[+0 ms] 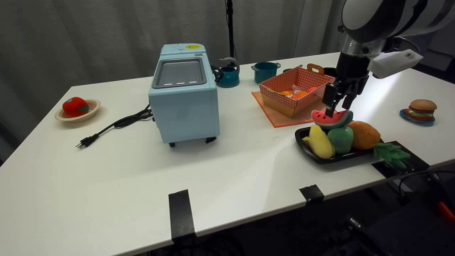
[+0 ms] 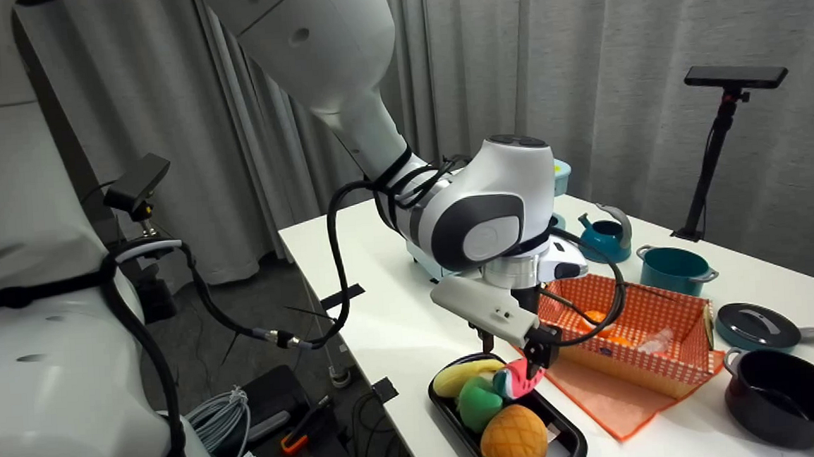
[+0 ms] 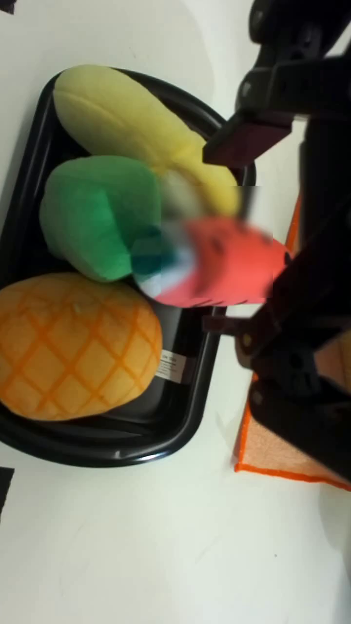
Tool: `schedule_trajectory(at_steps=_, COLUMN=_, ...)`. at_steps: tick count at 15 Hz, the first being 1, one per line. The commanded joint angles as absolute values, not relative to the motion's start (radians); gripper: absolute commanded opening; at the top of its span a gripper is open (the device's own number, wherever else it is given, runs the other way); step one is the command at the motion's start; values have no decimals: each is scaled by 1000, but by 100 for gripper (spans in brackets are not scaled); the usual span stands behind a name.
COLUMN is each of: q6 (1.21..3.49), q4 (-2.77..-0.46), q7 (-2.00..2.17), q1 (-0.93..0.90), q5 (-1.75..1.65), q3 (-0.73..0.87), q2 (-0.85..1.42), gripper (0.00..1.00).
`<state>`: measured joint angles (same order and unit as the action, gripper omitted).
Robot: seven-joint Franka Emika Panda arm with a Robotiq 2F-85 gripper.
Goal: Pick up the watermelon plush toy from the basket and put it on the black tray.
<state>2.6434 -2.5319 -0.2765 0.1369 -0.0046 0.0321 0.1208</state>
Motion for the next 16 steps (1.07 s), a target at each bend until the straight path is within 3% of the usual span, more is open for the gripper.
schedule_trajectory(at_steps=1, q6=2634, q4=-2543, q7=-322, q1=126, q5=31, q3=29, q2=45, gripper=100)
schedule_trajectory(at_steps=16, q6=2641, q4=-2525, q7=-299, q1=105, q5=45, q3=55, q2=-48, gripper=100)
